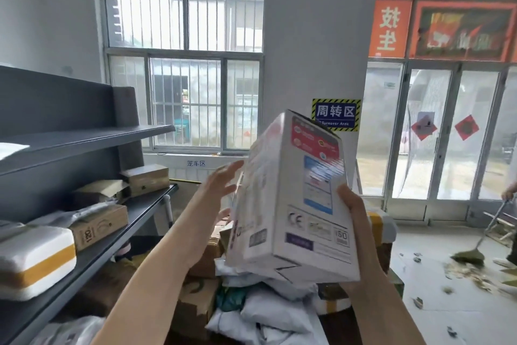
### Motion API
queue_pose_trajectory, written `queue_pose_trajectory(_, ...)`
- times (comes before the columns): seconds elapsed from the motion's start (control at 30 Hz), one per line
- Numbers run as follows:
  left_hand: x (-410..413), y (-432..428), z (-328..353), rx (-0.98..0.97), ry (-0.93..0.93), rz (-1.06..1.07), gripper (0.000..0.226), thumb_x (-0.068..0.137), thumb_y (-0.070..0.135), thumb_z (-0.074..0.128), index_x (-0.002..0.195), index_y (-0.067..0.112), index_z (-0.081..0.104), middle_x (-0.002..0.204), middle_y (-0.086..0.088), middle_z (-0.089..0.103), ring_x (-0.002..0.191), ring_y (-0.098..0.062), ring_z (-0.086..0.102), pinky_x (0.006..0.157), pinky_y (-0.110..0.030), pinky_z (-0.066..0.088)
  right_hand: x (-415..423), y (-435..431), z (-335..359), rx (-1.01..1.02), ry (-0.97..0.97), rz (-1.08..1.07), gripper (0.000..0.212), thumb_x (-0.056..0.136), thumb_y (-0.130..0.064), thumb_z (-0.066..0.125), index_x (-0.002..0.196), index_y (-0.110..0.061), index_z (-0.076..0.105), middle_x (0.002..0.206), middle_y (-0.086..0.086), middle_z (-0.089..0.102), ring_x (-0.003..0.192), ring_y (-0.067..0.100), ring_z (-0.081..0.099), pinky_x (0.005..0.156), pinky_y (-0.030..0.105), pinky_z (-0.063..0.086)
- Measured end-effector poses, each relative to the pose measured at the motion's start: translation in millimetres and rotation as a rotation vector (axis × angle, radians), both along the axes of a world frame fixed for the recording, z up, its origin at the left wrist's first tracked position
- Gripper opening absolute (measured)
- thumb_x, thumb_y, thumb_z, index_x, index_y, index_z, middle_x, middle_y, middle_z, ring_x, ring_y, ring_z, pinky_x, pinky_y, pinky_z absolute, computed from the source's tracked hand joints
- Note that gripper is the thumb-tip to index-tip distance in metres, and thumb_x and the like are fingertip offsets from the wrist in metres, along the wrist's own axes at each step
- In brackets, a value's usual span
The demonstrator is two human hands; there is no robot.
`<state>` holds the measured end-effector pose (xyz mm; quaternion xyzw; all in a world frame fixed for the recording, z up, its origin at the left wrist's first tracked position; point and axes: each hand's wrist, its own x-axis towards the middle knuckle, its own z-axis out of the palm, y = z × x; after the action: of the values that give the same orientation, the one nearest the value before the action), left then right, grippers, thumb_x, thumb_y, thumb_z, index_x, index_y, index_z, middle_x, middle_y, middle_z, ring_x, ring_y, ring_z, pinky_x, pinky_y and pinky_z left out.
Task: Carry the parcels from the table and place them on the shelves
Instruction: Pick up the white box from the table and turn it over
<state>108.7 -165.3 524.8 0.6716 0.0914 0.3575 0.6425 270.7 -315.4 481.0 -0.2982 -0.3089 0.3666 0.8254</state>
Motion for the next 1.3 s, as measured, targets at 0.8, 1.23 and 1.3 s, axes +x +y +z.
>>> queue_pose_trajectory(0.8, -28, -26, 6, -0.023, -0.379, 0.085, 0.061, 0.085, -0.001, 0.067, 0.117, 0.05, 0.06, 0.112, 0.023, 0.074, 0.093, -0.02, 0.076, 0.058, -0.03, 0.061, -60, 8, 26, 0.198, -0.634, -0.361, 0.075, 0.085, -0.05, 0.07, 0.151, -0.046, 0.035, 0.15, -0.013, 0.053, 0.126, 0.015, 0.063, 0.086, 0.034, 0.061)
queue_pose_trajectory(1.23, -60, -104, 8, 0.186, -0.416, 0.233, 0.059, 0.081, 0.035, 0.06, 0.139, 0.028, 0.05, 0.134, -0.011, 0.063, 0.116, -0.036, 0.063, 0.09, -0.057, 0.053, -72, -45, 32, 0.337, -0.438, 0.029, 0.061, 0.083, -0.01, 0.049, 0.142, -0.028, 0.05, 0.135, 0.002, 0.067, 0.114, 0.025, 0.07, 0.077, 0.035, 0.062)
queue_pose_trajectory(1.3, -63, -130, -1, 0.184, -0.442, 0.253, 0.061, 0.081, 0.033, 0.059, 0.14, 0.025, 0.048, 0.133, -0.012, 0.063, 0.114, -0.035, 0.064, 0.09, -0.056, 0.054, -75, -63, 24, 0.34, -0.451, 0.073, 0.062, 0.084, -0.01, 0.048, 0.143, -0.027, 0.049, 0.136, 0.002, 0.066, 0.118, 0.027, 0.067, 0.081, 0.036, 0.061)
